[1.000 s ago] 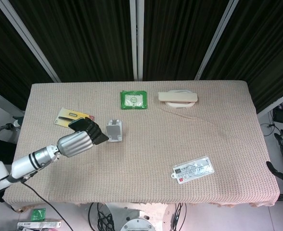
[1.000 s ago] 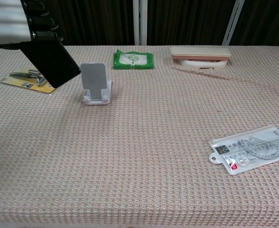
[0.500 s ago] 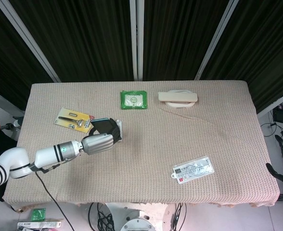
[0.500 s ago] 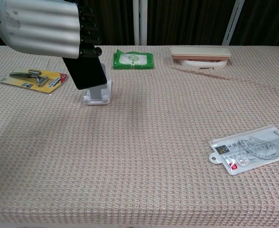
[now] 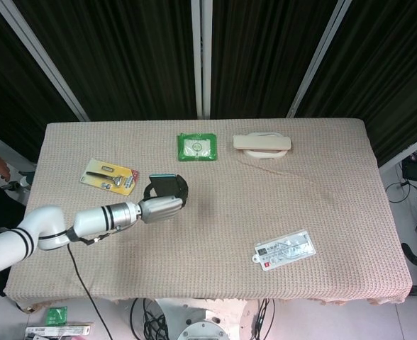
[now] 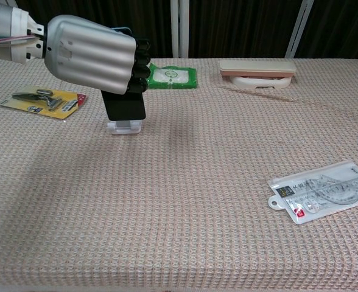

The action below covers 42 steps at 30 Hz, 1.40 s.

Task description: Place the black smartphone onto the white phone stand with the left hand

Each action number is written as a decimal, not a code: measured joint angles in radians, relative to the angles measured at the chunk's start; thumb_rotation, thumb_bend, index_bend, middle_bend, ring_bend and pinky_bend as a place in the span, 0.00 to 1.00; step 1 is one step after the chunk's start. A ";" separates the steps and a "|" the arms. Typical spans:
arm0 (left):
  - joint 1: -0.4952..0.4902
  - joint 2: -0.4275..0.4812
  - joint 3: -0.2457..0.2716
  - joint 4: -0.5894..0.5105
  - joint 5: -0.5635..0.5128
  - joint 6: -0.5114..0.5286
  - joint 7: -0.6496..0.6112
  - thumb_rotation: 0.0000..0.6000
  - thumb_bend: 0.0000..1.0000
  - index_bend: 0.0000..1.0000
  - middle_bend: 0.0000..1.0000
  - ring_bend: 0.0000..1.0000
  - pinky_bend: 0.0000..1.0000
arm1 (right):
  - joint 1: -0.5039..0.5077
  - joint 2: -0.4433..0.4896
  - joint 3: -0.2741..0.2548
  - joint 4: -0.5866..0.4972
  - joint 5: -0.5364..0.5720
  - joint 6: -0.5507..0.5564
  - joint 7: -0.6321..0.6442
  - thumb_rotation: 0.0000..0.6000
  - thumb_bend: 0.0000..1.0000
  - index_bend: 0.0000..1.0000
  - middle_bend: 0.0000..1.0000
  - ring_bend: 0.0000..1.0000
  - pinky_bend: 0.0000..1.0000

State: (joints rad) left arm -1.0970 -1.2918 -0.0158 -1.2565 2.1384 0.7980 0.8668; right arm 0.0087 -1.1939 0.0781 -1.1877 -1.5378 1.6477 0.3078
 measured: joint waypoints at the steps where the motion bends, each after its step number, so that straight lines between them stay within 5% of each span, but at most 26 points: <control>1: -0.003 -0.003 0.003 0.006 0.000 0.002 -0.005 1.00 0.45 0.56 0.58 0.52 0.43 | -0.001 -0.001 0.001 0.004 0.001 0.000 0.003 1.00 0.16 0.00 0.00 0.00 0.00; 26: -0.031 -0.078 0.084 0.151 0.004 0.092 -0.106 1.00 0.45 0.54 0.50 0.39 0.39 | -0.007 0.001 0.010 -0.002 0.017 -0.014 -0.022 1.00 0.16 0.00 0.00 0.00 0.00; 28: -0.032 -0.082 0.091 0.155 0.005 0.088 -0.104 1.00 0.45 0.51 0.47 0.38 0.38 | -0.007 -0.001 0.010 0.000 0.021 -0.021 -0.024 1.00 0.16 0.00 0.00 0.00 0.00; 37: -0.021 -0.073 0.076 0.118 -0.059 -0.002 -0.020 1.00 0.36 0.08 0.16 0.17 0.30 | -0.009 -0.007 0.014 0.015 0.020 -0.014 -0.015 1.00 0.16 0.00 0.00 0.00 0.00; 42: -0.009 -0.062 0.063 0.081 -0.104 -0.032 0.000 1.00 0.30 0.02 0.06 0.10 0.27 | -0.011 -0.012 0.015 0.022 0.022 -0.014 -0.009 1.00 0.16 0.00 0.00 0.00 0.00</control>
State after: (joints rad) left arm -1.1056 -1.3536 0.0471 -1.1754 2.0345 0.7660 0.8666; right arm -0.0022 -1.2056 0.0935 -1.1655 -1.5155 1.6340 0.2992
